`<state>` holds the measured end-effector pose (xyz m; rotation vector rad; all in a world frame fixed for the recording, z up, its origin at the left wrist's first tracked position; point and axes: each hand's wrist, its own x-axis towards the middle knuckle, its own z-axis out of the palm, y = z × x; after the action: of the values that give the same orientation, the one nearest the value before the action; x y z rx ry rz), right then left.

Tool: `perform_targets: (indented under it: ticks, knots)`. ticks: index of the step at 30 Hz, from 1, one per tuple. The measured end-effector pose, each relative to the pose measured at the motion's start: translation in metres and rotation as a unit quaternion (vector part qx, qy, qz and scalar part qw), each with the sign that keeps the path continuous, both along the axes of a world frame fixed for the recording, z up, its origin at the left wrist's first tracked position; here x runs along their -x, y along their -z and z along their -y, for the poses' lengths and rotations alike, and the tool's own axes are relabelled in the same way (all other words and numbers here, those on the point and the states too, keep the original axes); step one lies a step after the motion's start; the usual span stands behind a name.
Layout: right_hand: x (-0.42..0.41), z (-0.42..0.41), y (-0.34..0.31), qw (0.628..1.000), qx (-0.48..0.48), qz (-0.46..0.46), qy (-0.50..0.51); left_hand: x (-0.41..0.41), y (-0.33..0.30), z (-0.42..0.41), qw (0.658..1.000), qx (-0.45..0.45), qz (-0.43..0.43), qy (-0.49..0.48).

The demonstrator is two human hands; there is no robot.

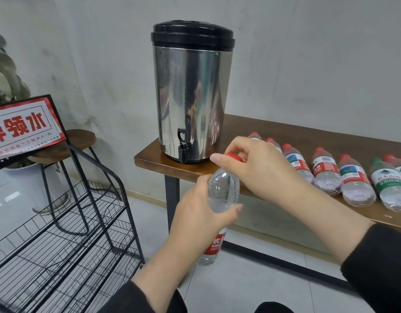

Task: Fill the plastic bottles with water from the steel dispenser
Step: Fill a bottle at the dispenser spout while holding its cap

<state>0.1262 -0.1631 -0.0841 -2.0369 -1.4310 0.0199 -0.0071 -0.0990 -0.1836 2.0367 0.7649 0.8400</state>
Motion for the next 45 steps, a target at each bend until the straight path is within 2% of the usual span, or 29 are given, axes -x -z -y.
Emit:
perform_targets:
  ticks: [4, 8, 11, 13, 19, 24, 28, 32, 39, 43, 45]
  knots:
    - [-0.014, -0.006, -0.019, 0.999, 0.023, 0.035, 0.004, -0.021, -0.017, -0.019, 1.0, -0.024, 0.012, 0.009]
    - [-0.042, -0.033, -0.047, 0.998, 0.021, 0.056, 0.031, -0.048, -0.034, -0.041, 0.996, 0.035, 0.072, 0.035]
    - [-0.074, -0.061, -0.064, 0.996, 0.009, 0.069, 0.061, -0.064, -0.025, -0.059, 0.995, 0.022, 0.091, 0.019]
    - [-0.093, -0.079, -0.073, 0.995, 0.011, 0.068, 0.075, -0.074, -0.007, -0.072, 0.998, -0.006, 0.07, -0.003]
    - [-0.144, -0.138, -0.072, 0.991, 0.06, 0.075, 0.097, -0.114, 0.024, -0.121, 0.998, -0.052, -0.021, 0.013]
    - [-0.179, -0.174, -0.061, 0.982, 0.108, 0.108, 0.11, -0.142, 0.03, -0.15, 0.982, -0.163, -0.077, 0.057]
    - [-0.2, -0.188, -0.058, 0.986, 0.098, 0.064, 0.116, -0.158, 0.043, -0.154, 0.978, -0.185, -0.068, 0.071]
    - [-0.21, -0.194, -0.048, 0.993, 0.057, 0.051, 0.089, -0.171, 0.057, -0.151, 0.964, -0.233, -0.112, 0.065]
    - [-0.213, -0.192, -0.025, 0.994, -0.024, 0.074, 0.079, -0.198, 0.047, -0.14, 0.982, -0.157, -0.095, 0.051]
    - [-0.228, -0.175, -0.015, 0.981, -0.119, 0.047, 0.149, -0.193, 0.047, -0.139, 0.986, -0.127, -0.098, 0.055]
    - [-0.242, -0.166, -0.003, 0.978, -0.068, 0.052, 0.189, -0.192, 0.045, -0.137, 0.984, -0.136, -0.101, 0.062]
